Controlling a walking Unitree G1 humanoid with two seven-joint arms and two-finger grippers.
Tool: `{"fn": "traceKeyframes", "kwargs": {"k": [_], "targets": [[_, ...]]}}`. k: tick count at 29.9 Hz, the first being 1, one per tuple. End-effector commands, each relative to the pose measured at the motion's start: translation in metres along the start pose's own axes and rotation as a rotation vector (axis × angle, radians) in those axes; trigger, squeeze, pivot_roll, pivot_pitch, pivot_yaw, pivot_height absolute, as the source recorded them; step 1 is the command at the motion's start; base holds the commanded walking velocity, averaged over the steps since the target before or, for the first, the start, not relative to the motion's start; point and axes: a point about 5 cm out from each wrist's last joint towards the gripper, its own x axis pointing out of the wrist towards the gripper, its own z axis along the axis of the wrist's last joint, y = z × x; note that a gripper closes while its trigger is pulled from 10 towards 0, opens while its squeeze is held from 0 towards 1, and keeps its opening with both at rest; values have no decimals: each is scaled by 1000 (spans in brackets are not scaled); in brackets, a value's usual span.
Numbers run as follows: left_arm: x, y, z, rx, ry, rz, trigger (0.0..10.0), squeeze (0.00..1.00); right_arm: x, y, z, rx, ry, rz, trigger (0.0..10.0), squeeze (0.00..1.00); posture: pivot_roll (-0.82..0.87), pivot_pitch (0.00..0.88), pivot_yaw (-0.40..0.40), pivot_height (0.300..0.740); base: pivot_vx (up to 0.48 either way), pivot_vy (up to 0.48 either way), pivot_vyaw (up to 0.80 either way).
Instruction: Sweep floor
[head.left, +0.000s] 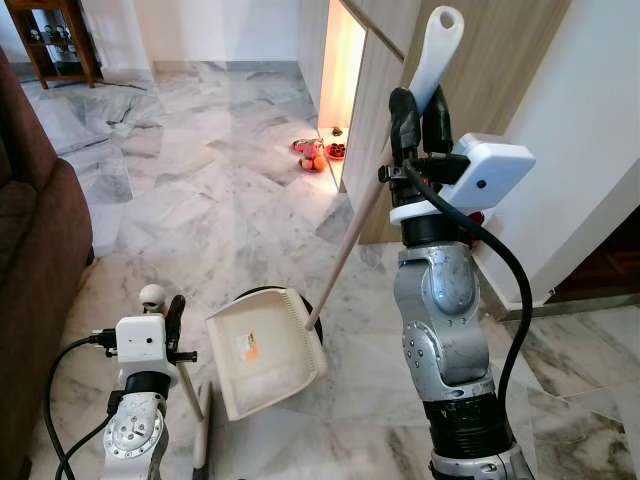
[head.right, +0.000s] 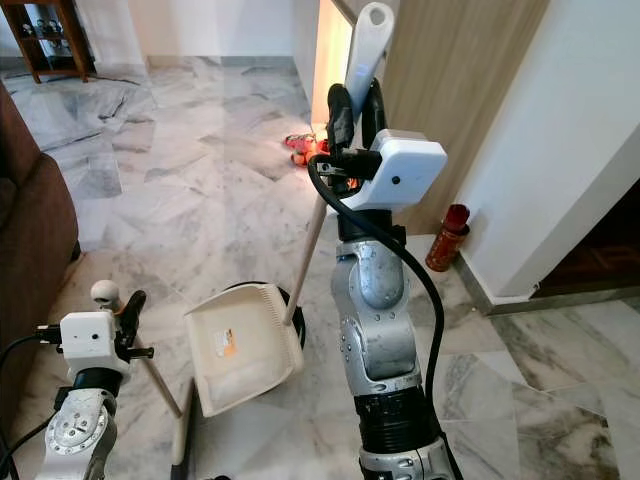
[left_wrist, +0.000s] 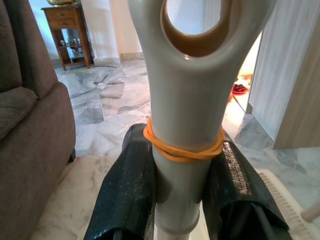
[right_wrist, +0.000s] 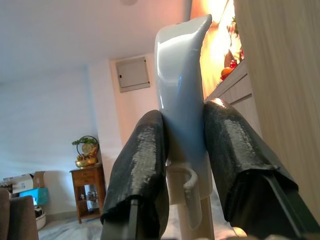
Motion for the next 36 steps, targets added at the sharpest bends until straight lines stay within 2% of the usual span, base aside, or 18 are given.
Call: {"fn": "traceKeyframes", "kwargs": {"k": [1,8,16,25,30,36], "targets": [[4,1,10,16,-46,-5,10000,0,7,8,18,26,-95,18,10000,0,51,47,-75,740,0,0,0],[4,1,10,20,-44,-1,10000,0,7,9,15,3,-74,38,10000,0,50,53,-76,740,103,0,247],[4,2,10,21,-45,4,10000,0,6,10,12,25,-54,44,10000,0,52,55,-76,740,261,0,156],[4,3,10,24,-48,10,10000,0,6,13,12,22,-51,64,10000,0,53,56,-78,740,302,0,0],[4,3,10,25,-46,12,10000,0,5,16,11,30,-42,90,10000,0,50,56,-78,740,361,0,761],[4,3,10,24,-50,14,10000,0,5,17,11,47,-40,96,10000,0,50,56,-78,740,361,0,0]]}}
